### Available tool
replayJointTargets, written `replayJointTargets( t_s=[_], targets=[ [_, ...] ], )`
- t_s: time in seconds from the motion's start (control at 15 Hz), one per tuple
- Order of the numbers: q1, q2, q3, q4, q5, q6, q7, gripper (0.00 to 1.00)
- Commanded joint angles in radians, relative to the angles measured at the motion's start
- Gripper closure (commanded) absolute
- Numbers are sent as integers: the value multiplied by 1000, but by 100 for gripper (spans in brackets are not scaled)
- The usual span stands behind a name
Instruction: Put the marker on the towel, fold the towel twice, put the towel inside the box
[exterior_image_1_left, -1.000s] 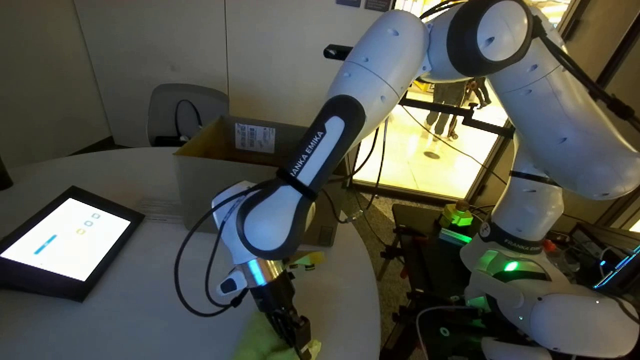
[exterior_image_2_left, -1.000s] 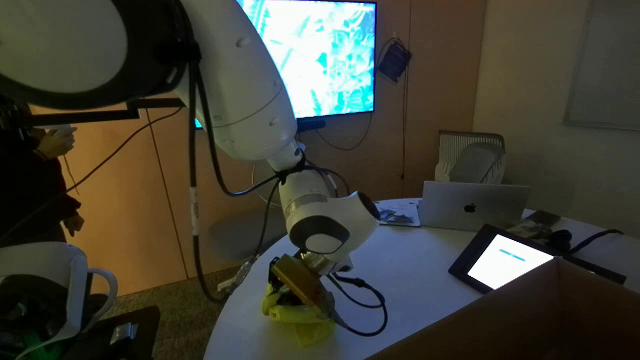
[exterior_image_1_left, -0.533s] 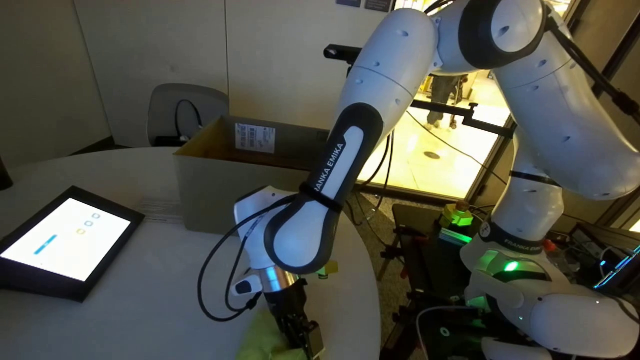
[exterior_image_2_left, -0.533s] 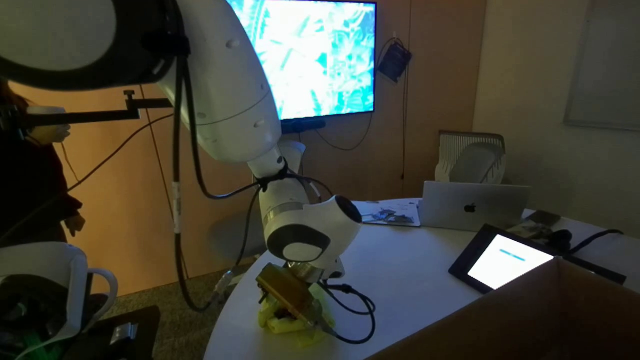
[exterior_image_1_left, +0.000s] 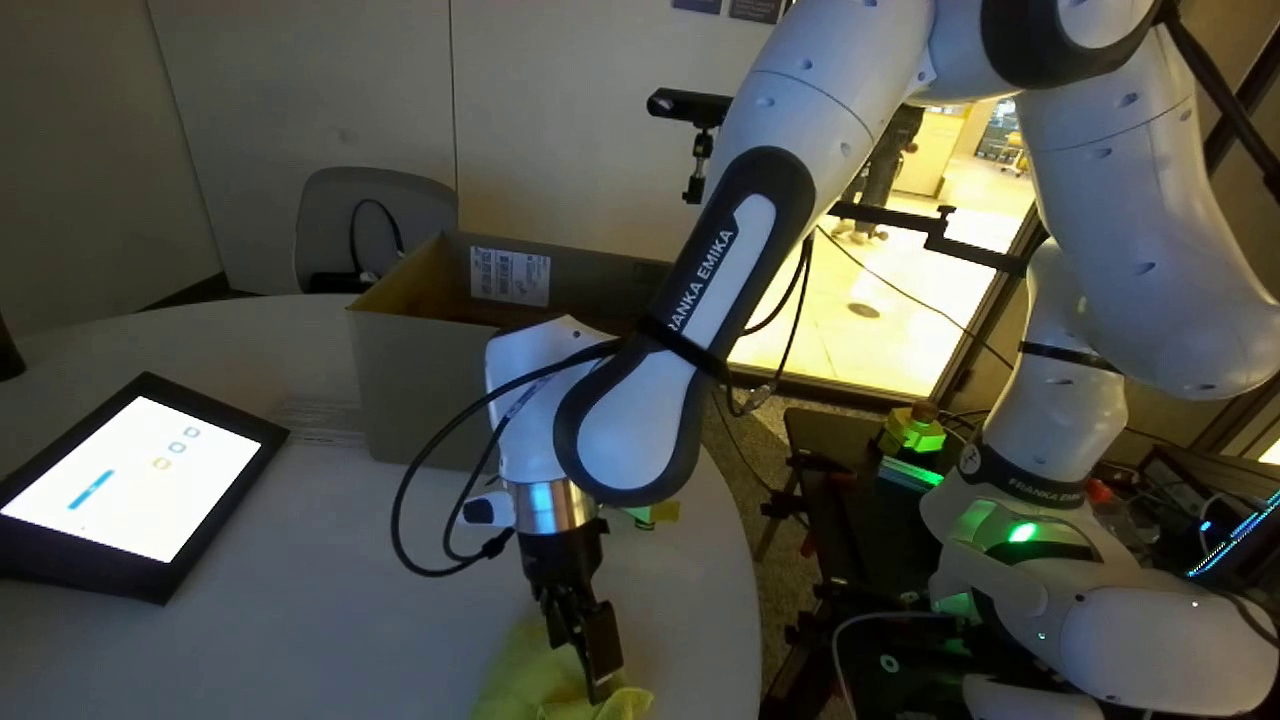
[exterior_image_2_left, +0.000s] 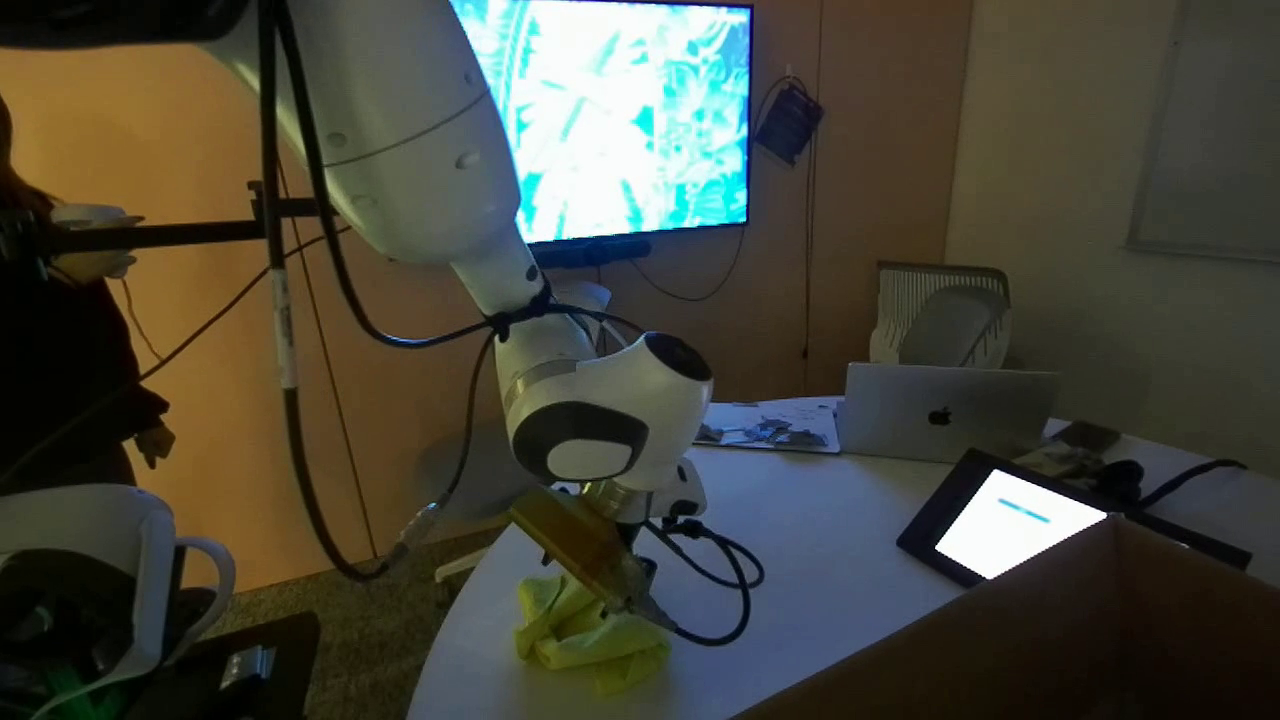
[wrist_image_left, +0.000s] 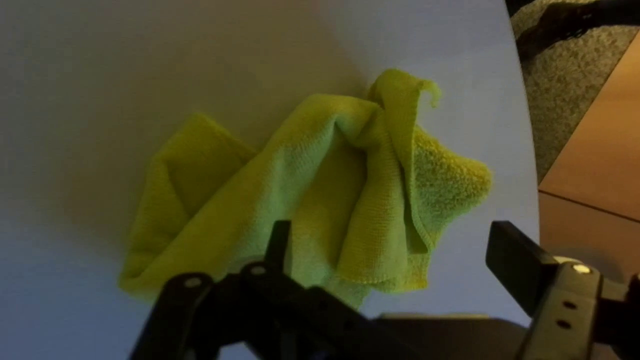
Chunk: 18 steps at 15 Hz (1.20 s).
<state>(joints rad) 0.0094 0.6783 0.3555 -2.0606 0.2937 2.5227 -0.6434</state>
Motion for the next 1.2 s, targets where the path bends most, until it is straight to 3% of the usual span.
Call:
replayJointTargets(
  t_s=[0.0, 0.33, 0.73, 1.13],
  targets=[
    [13, -65, -2, -86, -11, 116, 86, 0],
    [127, -90, -58, -202, -107, 391, 325, 0],
    [334, -96, -184, -229, -268, 362, 608, 0],
    [421, -60, -233, -196, -307, 417, 741, 0]
  ],
)
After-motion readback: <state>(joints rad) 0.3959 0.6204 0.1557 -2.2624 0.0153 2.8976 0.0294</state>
